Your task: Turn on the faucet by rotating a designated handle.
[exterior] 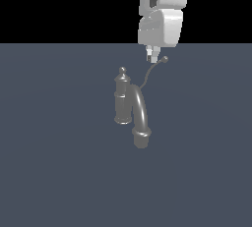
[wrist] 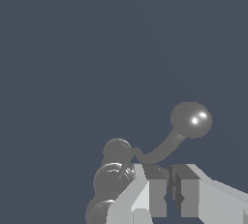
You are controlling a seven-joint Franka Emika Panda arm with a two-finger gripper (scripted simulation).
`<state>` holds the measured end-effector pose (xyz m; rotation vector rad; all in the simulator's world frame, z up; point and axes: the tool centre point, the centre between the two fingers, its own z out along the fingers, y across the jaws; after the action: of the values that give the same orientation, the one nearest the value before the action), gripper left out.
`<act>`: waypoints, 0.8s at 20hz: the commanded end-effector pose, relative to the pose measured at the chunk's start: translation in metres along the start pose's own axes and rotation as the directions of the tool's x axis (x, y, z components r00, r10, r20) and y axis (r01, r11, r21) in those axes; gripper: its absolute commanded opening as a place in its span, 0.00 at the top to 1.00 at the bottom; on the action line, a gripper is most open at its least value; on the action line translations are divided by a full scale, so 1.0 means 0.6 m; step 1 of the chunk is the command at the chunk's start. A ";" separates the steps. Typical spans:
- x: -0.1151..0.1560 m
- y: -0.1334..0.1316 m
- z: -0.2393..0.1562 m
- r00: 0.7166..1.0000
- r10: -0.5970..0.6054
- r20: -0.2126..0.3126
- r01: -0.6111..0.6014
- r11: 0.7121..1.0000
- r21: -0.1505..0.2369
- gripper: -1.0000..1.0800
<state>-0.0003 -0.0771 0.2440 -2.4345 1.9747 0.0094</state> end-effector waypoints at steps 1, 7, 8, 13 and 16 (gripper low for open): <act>0.007 -0.011 0.000 1.000 0.006 -0.001 -0.006 1.000 0.001 1.00; 0.016 -0.040 0.001 1.000 0.015 -0.003 -0.015 1.000 0.001 1.00; 0.017 -0.045 0.001 1.000 0.017 -0.003 -0.017 1.000 0.001 1.00; 0.025 -0.068 0.002 1.000 0.024 -0.004 -0.024 1.000 0.000 1.00; 0.030 -0.081 0.002 1.000 0.029 -0.005 -0.029 1.000 0.000 1.00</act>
<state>0.0489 -0.0772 0.2486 -2.4161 1.9922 -0.0065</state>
